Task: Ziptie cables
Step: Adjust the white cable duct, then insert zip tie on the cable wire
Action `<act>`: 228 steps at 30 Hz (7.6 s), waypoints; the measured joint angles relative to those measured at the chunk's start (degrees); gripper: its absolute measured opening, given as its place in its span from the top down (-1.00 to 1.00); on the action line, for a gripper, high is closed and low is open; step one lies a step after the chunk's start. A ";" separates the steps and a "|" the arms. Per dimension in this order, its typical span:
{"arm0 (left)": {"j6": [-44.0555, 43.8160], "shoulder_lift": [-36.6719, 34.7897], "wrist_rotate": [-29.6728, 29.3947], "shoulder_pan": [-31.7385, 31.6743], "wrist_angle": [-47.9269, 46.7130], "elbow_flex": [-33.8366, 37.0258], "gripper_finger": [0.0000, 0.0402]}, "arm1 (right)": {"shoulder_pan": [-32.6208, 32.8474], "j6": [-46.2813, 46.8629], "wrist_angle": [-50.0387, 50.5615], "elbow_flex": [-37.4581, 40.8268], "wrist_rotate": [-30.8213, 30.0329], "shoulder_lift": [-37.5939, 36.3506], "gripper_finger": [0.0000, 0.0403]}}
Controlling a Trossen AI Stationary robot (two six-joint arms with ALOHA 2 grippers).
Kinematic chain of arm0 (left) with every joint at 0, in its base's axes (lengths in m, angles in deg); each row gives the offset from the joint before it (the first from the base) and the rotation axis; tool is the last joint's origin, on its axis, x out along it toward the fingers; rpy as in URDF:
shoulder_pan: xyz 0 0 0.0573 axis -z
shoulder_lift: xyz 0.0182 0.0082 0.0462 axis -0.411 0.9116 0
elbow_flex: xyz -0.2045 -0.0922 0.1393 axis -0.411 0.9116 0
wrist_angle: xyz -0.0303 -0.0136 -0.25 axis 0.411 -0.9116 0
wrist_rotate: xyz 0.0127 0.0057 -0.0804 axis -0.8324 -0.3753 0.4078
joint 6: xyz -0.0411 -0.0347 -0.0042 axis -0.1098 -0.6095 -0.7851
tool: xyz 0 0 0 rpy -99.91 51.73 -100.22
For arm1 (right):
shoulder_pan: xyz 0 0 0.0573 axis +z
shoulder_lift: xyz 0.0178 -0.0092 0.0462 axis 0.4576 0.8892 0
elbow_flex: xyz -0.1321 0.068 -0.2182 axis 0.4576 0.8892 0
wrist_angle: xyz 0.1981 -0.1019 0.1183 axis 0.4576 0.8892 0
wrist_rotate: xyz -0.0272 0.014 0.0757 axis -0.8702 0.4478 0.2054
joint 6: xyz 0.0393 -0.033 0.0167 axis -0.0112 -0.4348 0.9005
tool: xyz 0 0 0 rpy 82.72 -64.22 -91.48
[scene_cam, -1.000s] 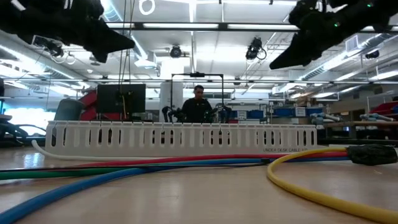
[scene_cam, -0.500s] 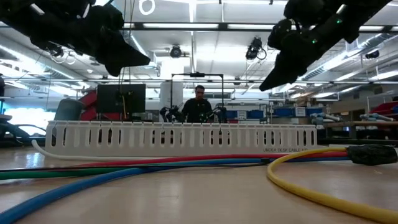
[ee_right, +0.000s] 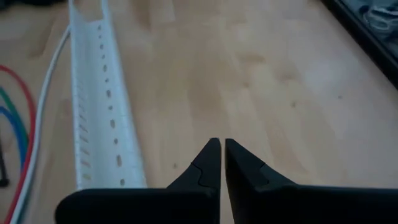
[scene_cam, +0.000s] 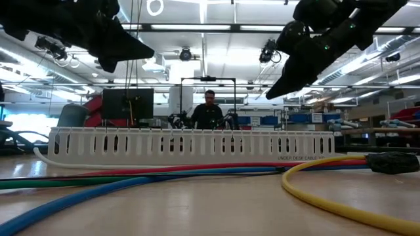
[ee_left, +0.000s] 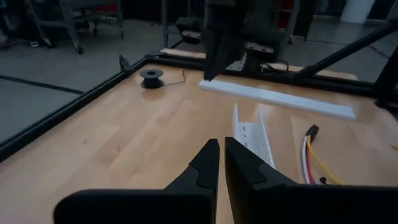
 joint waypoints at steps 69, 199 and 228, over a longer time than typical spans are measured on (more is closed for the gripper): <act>-28.10 37.05 19.39 3.32 -2.17 -13.70 1.00 | 9.84 1.44 -8.58 0.15 6.36 16.44 1.00; -11.79 37.11 -2.98 19.99 30.86 -5.80 0.99 | 33.75 16.20 -13.34 -7.87 -10.03 29.36 0.84; -11.79 37.13 -3.02 19.97 30.71 -5.77 0.99 | 33.53 14.95 -15.98 -9.44 -7.44 33.72 0.67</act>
